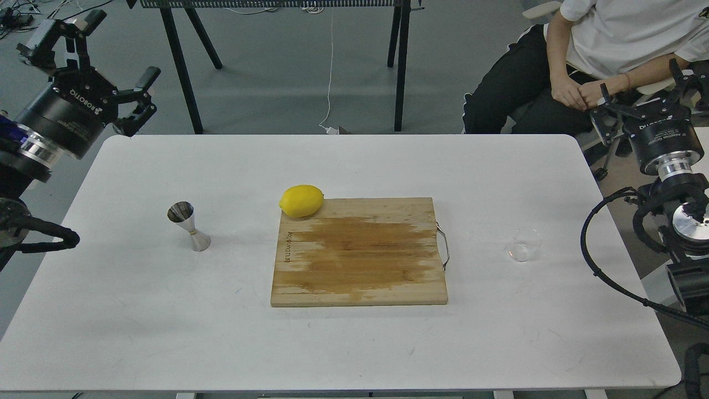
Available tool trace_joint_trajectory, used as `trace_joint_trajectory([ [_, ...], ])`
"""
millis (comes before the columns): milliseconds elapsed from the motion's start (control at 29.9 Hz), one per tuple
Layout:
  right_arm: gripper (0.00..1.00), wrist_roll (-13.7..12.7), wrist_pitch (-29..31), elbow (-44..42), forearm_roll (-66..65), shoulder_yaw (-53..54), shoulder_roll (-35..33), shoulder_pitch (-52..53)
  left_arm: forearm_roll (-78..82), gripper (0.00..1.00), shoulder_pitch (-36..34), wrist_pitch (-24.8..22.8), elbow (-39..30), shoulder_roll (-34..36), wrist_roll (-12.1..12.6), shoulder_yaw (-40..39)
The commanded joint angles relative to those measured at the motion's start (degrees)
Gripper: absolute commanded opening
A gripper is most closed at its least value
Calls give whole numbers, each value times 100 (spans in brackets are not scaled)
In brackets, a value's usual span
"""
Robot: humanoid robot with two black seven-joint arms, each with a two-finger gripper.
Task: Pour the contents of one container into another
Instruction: 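Move the left gripper down toward the small steel jigger, then close the left gripper around the steel jigger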
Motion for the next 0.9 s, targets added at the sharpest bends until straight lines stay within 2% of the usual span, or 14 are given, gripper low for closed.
trace_joint_trajectory([
  [0, 100, 29, 0, 7, 0, 31, -34, -68, 860, 99, 441, 155, -760, 472, -138, -10],
  [134, 100, 38, 0, -10, 0, 127, -87, -85, 2098, 99, 1073, 251, -1411, 720, -165, -89],
  [201, 100, 38, 0, -19, 0, 154, -148, -94, 2749, 99, 1329, 549, -1570, 746, -182, -89],
  [334, 100, 38, 0, -19, 8, 154, -219, -173, 4085, 98, 1672, 1480, -1649, 738, -445, 16],
  [501, 100, 38, 0, -28, 8, 180, -228, -191, 6368, 98, 2146, 2421, -1632, 737, -472, 472],
  [568, 100, 38, 0, -19, 8, 180, -219, -191, 7458, 98, 2357, 3070, -1536, 729, -455, 744],
  [702, 100, 38, 0, -10, 8, 180, -201, -191, 8990, 98, 2569, 4179, -896, 624, -349, 1202],
  [769, 100, 38, 0, -10, 8, 180, -175, -191, 9403, 98, 2517, 4452, -308, 344, -306, 1343],
  [869, 100, 38, 0, 7, 8, 180, -157, -217, 9799, 96, 2298, 4567, 632, -149, -314, 1361],
])
